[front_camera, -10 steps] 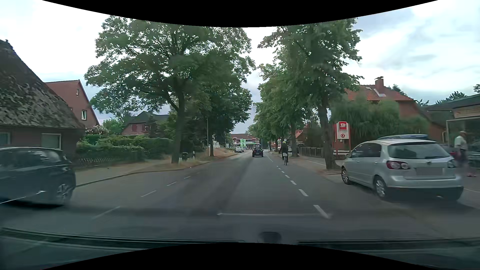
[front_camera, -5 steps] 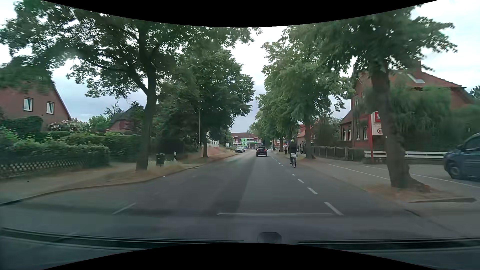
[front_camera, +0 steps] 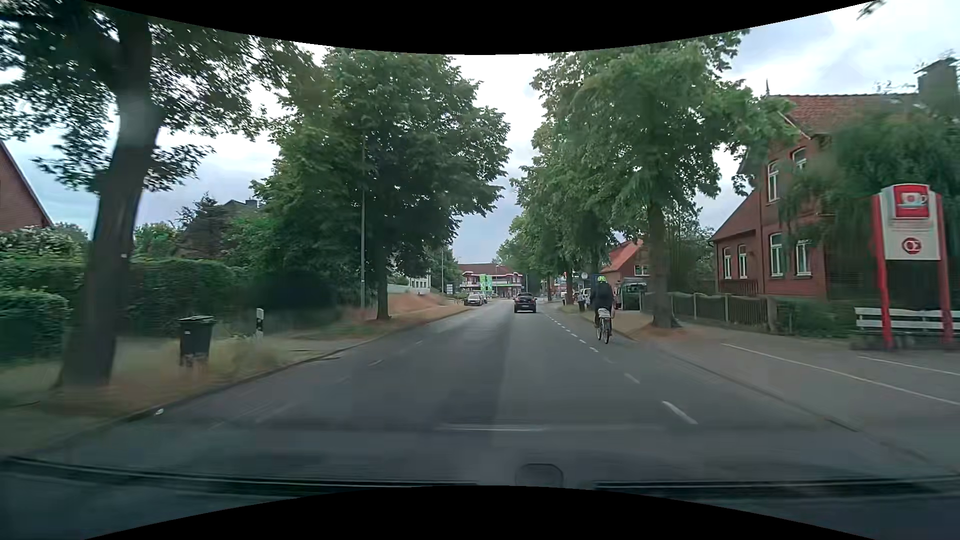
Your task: Follow the waypoints while adhering to traffic rules and regulations
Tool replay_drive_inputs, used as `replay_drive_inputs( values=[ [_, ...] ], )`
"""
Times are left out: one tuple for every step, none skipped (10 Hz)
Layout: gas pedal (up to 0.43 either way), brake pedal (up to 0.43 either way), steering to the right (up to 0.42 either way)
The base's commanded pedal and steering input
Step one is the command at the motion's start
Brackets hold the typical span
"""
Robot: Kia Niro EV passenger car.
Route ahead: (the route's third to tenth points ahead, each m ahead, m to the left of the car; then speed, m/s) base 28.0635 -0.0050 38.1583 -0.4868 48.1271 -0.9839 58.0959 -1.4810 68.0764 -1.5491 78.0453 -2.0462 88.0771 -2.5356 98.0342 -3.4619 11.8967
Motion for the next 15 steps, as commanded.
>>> replay_drive_inputs(
  values=[
    [0.331, 0.000, 0.009],
    [0.287, 0.000, 0.007],
    [0.248, 0.000, 0.007],
    [0.209, 0.000, 0.009],
    [0.138, 0.000, 0.012],
    [0.138, 0.000, 0.012],
    [0.138, 0.000, 0.010],
    [0.138, 0.000, 0.008],
    [0.138, 0.000, 0.005],
    [0.118, 0.000, 0.005],
    [0.039, 0.000, 0.004],
    [0.000, 0.000, 0.004],
    [0.000, 0.000, 0.003],
    [0.000, 0.000, 0.003],
    [0.000, 0.000, 0.003]
  ],
)
